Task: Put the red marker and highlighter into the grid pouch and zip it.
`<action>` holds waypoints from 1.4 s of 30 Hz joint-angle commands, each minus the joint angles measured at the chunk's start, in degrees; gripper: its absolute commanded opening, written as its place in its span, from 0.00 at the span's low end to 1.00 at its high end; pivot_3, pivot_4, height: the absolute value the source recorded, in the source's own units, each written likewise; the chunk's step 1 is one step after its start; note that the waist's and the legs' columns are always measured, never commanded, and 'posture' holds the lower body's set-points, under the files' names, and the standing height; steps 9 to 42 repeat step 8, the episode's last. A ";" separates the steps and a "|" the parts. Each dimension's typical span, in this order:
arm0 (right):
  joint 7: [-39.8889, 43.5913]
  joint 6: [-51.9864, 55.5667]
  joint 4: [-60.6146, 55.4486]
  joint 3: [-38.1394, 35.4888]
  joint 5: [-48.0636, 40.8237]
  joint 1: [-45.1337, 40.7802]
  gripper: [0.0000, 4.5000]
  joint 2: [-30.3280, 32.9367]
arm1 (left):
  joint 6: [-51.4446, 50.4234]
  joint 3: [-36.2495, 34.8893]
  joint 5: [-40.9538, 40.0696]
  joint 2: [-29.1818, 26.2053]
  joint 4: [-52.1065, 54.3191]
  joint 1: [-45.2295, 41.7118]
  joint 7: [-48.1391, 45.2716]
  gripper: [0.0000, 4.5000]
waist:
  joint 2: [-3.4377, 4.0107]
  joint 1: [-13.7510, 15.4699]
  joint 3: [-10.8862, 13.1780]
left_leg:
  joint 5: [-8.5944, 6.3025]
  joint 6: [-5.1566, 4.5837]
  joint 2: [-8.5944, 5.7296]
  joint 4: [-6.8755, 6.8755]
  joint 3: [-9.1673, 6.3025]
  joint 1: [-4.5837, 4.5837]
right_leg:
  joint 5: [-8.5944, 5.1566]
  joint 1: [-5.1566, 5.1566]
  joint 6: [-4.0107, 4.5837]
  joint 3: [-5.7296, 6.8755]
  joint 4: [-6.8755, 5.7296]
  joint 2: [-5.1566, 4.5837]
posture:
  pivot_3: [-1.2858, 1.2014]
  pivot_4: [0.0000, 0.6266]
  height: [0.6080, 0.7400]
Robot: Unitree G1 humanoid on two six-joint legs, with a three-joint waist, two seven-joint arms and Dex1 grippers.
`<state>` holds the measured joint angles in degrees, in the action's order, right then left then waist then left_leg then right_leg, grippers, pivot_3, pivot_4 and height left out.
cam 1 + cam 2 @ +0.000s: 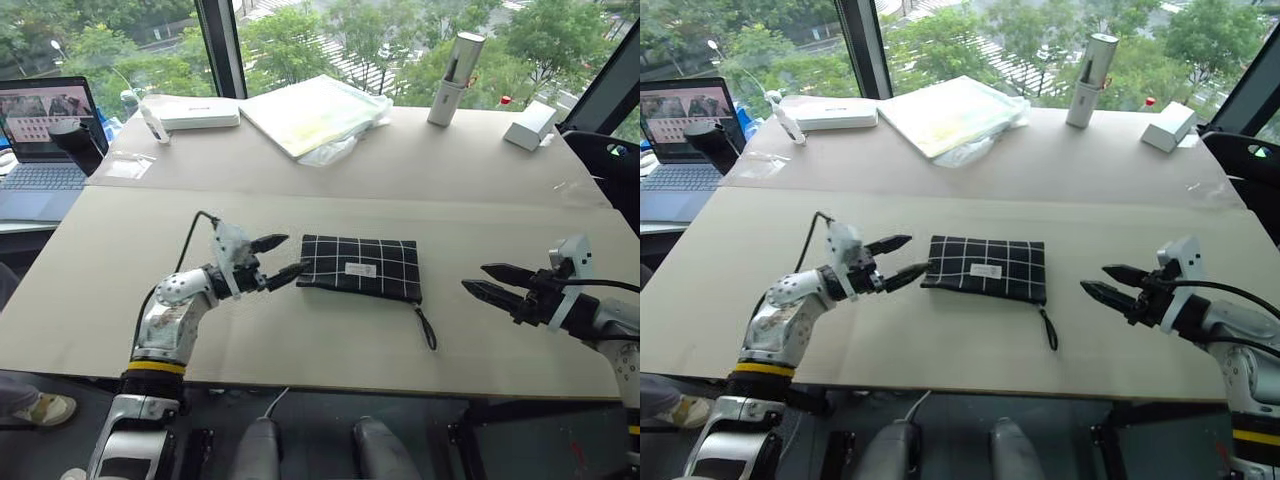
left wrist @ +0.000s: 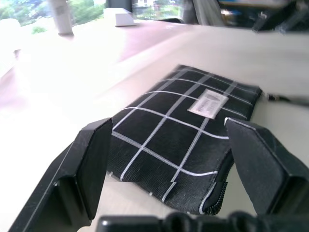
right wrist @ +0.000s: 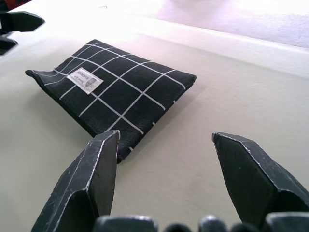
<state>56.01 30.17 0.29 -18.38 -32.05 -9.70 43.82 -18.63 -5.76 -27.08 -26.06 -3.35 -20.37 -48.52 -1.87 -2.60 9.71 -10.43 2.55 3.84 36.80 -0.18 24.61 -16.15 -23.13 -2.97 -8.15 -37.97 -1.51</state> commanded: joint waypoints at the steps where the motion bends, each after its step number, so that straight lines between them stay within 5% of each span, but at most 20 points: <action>1: -0.03 -1.86 2.02 1.69 0.72 -3.15 0.77 -1.43 | -9.16 -6.79 -1.51 -3.67 6.91 5.18 8.14 0.89 | 0.00 -0.30 0.00 | 0.00 0.00 0.00 0.00 0.01 -0.01 | 0.00 0.00 0.01 -0.01 0.00 0.00 | 0.52 0.24 1.00; 8: 0.74 -3.36 5.57 4.14 2.69 -5.49 0.77 -2.11 | -11.40 -11.89 -4.59 -4.26 10.74 10.79 9.94 0.89 | 0.00 0.70 0.01 | 0.00 0.01 -0.06 0.06 0.02 0.01 | 0.00 0.04 0.00 0.02 0.06 -0.06 | 0.52 0.24 1.00; 42: 0.74 -3.36 5.57 4.14 2.69 -5.49 0.77 -2.11 | -11.40 -11.89 -4.59 -4.26 10.74 10.79 9.94 0.89 | 0.00 0.70 0.01 | 0.00 0.01 -0.06 0.06 0.02 0.01 | 0.00 0.04 0.00 0.02 0.06 -0.06 | 0.52 0.24 1.00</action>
